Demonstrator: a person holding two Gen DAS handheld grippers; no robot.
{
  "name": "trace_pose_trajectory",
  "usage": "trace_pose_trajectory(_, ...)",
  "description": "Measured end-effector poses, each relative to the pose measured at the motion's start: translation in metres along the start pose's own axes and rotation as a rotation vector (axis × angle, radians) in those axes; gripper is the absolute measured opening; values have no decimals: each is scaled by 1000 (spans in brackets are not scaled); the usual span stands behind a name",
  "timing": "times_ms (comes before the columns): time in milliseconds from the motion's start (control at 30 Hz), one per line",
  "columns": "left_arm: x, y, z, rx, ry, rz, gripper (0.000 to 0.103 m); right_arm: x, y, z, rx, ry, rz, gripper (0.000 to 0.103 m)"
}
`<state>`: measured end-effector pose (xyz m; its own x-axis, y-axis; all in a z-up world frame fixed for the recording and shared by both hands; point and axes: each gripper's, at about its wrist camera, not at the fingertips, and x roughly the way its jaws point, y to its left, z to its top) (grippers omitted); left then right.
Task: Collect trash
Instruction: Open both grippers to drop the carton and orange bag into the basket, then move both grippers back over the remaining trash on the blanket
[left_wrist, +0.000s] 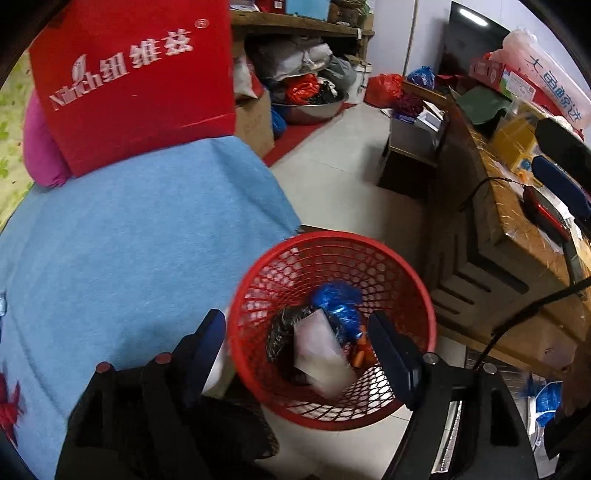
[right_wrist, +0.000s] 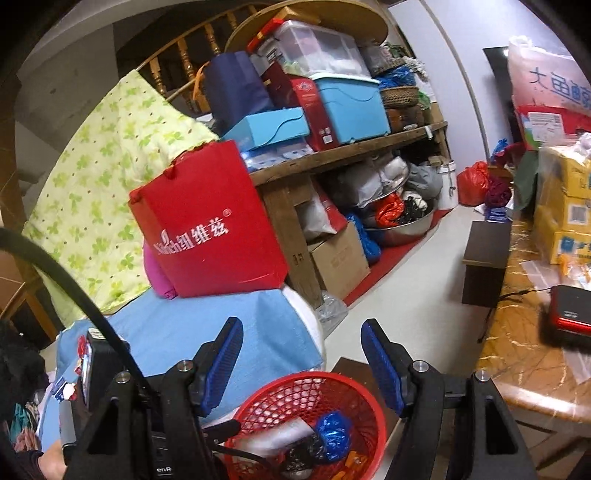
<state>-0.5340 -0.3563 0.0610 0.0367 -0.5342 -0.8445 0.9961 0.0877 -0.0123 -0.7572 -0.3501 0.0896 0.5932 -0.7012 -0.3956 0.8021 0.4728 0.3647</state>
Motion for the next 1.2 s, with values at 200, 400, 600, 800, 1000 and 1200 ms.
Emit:
trace_pose_trajectory(200,-28,49,-18,-107,-40,60,80,15,22,-6,-22,64,40,71)
trace_pose_trajectory(400,-55,100,-41,-240,-80,104,80,29,65,-12,-85,121,109,71)
trace_pose_trajectory(600,-76,147,-76,-360,-109,135,80,31,114,-18,-155,140,172,71)
trace_pose_trajectory(800,-100,202,-122,-499,-147,193,80,40,173,-27,-246,174,254,71)
trace_pose_trajectory(1000,-129,278,-169,-704,-202,279,80,49,243,-37,-366,205,365,71)
trace_pose_trajectory(1200,-159,335,-211,-846,-249,386,80,65,301,-59,-445,268,461,71)
